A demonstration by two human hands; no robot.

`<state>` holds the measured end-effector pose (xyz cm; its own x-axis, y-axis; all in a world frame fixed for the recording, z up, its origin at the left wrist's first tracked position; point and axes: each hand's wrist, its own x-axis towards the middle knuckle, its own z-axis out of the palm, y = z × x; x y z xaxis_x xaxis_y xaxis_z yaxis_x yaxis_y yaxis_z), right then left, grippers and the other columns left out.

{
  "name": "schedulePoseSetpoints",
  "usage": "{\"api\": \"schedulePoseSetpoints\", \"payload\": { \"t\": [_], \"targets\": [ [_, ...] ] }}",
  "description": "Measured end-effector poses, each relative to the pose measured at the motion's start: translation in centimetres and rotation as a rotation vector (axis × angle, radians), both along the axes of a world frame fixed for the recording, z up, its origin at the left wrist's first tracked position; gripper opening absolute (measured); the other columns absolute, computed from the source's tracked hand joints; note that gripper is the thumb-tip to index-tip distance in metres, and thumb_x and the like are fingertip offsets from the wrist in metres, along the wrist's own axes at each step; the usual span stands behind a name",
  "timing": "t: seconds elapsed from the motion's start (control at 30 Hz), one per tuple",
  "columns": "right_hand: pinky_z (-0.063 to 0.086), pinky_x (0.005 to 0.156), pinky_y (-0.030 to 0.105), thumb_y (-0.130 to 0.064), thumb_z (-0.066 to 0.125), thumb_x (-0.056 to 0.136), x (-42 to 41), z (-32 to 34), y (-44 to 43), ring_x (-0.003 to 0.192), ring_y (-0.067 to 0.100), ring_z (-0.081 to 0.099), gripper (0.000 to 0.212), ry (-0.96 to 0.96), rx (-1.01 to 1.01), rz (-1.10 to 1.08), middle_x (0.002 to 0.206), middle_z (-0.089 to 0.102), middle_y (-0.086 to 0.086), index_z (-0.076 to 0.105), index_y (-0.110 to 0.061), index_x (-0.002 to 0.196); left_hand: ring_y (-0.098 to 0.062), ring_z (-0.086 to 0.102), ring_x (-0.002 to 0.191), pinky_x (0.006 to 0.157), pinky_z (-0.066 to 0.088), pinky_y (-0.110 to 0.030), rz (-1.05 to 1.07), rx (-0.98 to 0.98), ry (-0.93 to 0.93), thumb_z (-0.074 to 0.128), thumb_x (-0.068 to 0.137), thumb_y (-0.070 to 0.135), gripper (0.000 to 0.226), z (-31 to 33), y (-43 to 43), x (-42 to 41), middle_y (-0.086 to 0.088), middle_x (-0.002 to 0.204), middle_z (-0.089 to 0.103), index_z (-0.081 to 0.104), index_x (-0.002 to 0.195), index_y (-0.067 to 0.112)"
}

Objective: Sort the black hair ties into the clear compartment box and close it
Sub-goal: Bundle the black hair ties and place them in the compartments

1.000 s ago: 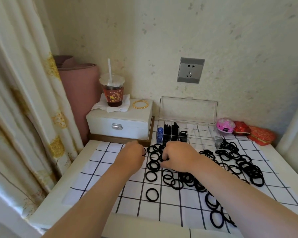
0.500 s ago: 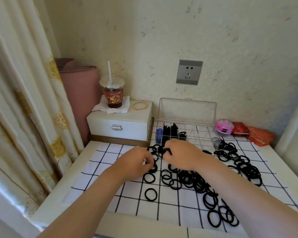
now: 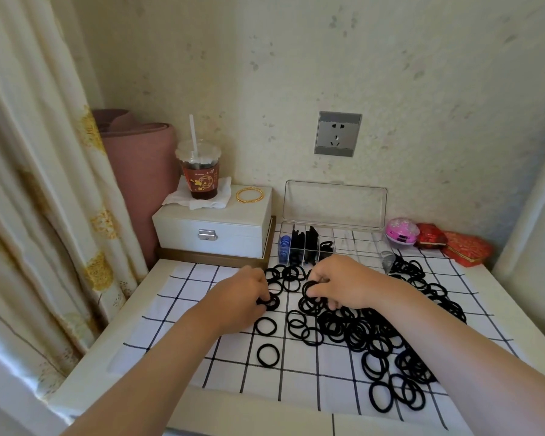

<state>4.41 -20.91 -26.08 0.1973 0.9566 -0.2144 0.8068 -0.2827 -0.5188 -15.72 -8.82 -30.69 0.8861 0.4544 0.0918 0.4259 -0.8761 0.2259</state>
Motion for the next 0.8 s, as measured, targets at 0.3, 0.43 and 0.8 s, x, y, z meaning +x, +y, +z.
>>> {"api": "schedulePoseSetpoints", "payload": {
  "t": [0.3,0.43,0.8],
  "targets": [
    [0.055,0.055,0.023,-0.010,0.062,0.096,1.4,0.5,-1.0,0.054,0.014,0.068,0.018,0.096,-0.079,-0.057,0.087,0.071,0.008,0.071,-0.020,0.108,-0.014,0.045,0.078,0.069,0.038,-0.027,0.172,-0.470,-0.190,0.034,0.100,0.014,0.025,2.7,-1.6,2.0,-0.003,0.085,0.050,0.054,0.089,0.003],
    [0.049,0.049,0.022,-0.013,0.059,0.096,1.5,0.9,-1.5,0.047,0.013,0.062,0.022,0.062,-0.031,-0.087,0.079,0.074,0.007,0.074,-0.026,0.104,-0.015,0.051,0.077,0.074,0.041,-0.032,0.237,-0.724,-0.172,0.030,0.101,0.021,0.026,2.6,-2.3,3.3,-0.004,0.084,0.052,0.050,0.086,0.013],
    [0.052,0.086,0.030,-0.024,0.063,0.091,0.7,1.1,-2.1,0.055,0.002,0.062,0.055,-0.109,-0.299,0.177,0.093,0.074,0.003,0.048,-0.029,0.144,-0.018,0.046,0.069,0.068,0.042,-0.031,0.291,-0.787,-0.153,0.049,0.098,0.048,0.043,2.1,-2.2,4.5,-0.004,0.071,0.043,0.045,0.069,0.016]
  ]
}}
